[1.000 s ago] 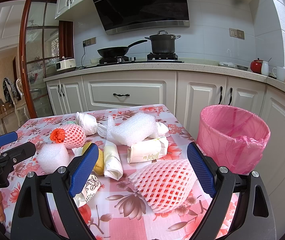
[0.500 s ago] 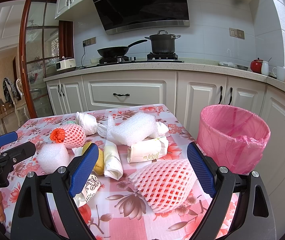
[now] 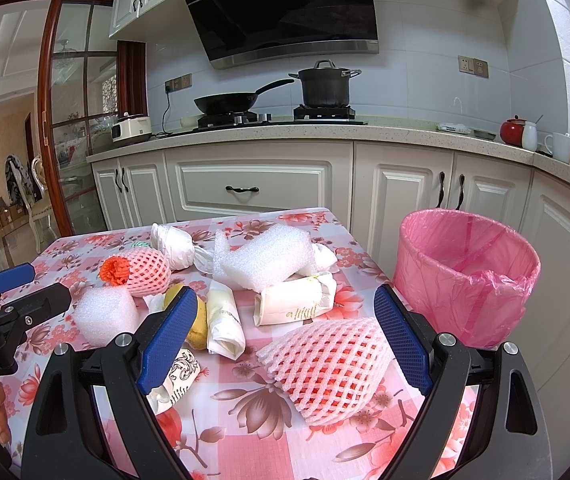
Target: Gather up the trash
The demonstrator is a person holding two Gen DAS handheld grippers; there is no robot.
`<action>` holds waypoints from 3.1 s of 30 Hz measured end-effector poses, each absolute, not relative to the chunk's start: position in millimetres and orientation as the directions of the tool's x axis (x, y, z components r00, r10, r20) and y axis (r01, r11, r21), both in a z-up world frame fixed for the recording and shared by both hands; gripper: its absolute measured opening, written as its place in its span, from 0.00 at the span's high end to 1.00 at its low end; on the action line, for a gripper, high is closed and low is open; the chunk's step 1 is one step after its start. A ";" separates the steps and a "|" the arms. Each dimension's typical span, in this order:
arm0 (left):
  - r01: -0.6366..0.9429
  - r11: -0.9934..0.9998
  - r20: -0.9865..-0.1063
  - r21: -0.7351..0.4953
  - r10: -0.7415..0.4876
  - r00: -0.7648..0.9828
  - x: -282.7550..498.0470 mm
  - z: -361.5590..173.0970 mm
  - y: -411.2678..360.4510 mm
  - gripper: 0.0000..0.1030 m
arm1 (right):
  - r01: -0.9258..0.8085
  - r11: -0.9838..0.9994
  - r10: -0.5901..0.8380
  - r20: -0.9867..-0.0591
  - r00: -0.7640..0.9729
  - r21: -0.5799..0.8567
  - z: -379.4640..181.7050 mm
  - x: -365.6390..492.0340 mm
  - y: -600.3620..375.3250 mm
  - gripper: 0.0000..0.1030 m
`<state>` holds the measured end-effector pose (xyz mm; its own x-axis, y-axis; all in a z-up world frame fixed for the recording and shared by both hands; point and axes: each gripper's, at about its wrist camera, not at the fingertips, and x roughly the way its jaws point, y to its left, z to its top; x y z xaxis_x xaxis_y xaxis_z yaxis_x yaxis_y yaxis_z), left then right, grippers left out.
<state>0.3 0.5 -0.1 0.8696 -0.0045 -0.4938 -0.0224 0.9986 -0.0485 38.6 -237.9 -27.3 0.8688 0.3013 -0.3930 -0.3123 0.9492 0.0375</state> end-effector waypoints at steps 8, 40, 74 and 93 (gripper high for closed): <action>-0.022 0.999 -0.494 -0.049 -0.005 0.870 0.3 -0.1 0.6 0.04 | -0.312 0.949 0.301 -0.394 0.868 0.037 -27.3 39.1 -237.9 0.18; -0.078 0.992 -0.601 -0.097 0.004 0.799 19.5 -24.8 22.9 0.05 | -0.261 0.964 0.230 -0.619 0.751 0.042 -69.6 89.3 -248.4 0.18; -0.180 0.977 -0.730 -0.114 0.041 0.682 64.6 -52.0 47.4 0.26 | -0.335 0.938 0.298 -0.701 0.648 0.089 -78.8 103.8 -254.5 0.65; -0.172 0.976 -0.756 -0.133 0.012 0.655 71.1 -63.9 51.8 0.50 | -0.343 0.933 0.327 -0.649 0.687 0.108 -45.6 96.5 -268.8 0.65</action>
